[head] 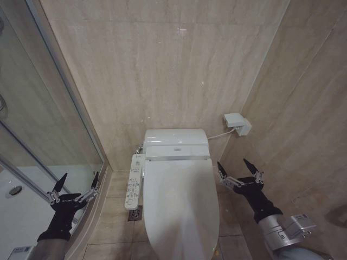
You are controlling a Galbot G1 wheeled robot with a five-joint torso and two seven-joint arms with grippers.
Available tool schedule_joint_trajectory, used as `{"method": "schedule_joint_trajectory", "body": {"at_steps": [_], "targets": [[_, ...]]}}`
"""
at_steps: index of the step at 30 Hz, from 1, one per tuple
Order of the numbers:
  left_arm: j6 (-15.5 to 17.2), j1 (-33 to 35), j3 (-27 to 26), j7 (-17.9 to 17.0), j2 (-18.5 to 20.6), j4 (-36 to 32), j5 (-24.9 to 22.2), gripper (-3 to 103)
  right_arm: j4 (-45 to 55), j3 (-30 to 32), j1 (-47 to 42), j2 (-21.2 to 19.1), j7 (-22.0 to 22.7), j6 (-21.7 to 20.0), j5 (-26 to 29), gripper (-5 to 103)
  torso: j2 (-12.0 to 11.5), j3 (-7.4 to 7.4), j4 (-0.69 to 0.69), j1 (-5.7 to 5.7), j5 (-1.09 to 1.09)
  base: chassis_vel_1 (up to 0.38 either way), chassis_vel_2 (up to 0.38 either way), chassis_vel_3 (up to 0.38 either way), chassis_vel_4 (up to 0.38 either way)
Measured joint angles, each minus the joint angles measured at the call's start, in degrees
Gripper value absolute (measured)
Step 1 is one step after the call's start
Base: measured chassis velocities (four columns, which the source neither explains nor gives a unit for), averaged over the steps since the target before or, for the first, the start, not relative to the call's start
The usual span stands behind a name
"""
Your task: Open the toilet lid, clean the toilet bowl with a toilet brush, close the toilet lid, and flush.
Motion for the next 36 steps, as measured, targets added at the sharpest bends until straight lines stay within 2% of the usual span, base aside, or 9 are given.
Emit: {"method": "schedule_joint_trajectory", "body": {"at_steps": [7,16,20,28,36], "targets": [[0.7,0.9,0.4,-0.6,-1.2,-1.5,2.0,100,0.0,0.0,0.0,0.0,0.0,0.0,0.0,100,0.0,0.0,-0.02,0.0,0.0,0.0,0.0,0.0,0.0],[-2.4,3.5,2.1,-0.7,-3.2,-2.9,5.7,100,0.0,0.0,0.0,0.0,0.0,0.0,0.0,100,0.0,0.0,-0.01,0.0,0.0,0.0,0.0,0.0,0.0],[-3.9,6.5,3.4,-2.6,-3.2,-5.3,7.1,100,0.0,0.0,0.0,0.0,0.0,0.0,0.0,100,0.0,0.0,0.0,0.0,0.01,0.0,0.0,0.0,0.0],[-3.4,7.3,3.7,-4.1,-3.3,-6.8,8.4,100,0.0,0.0,0.0,0.0,0.0,0.0,0.0,100,0.0,0.0,-0.01,0.0,0.0,0.0,0.0,0.0,0.0],[-2.6,7.3,3.5,-4.0,-3.1,-7.8,8.1,100,0.0,0.0,0.0,0.0,0.0,0.0,0.0,100,0.0,0.0,-0.01,0.0,0.0,0.0,0.0,0.0,0.0]]}}
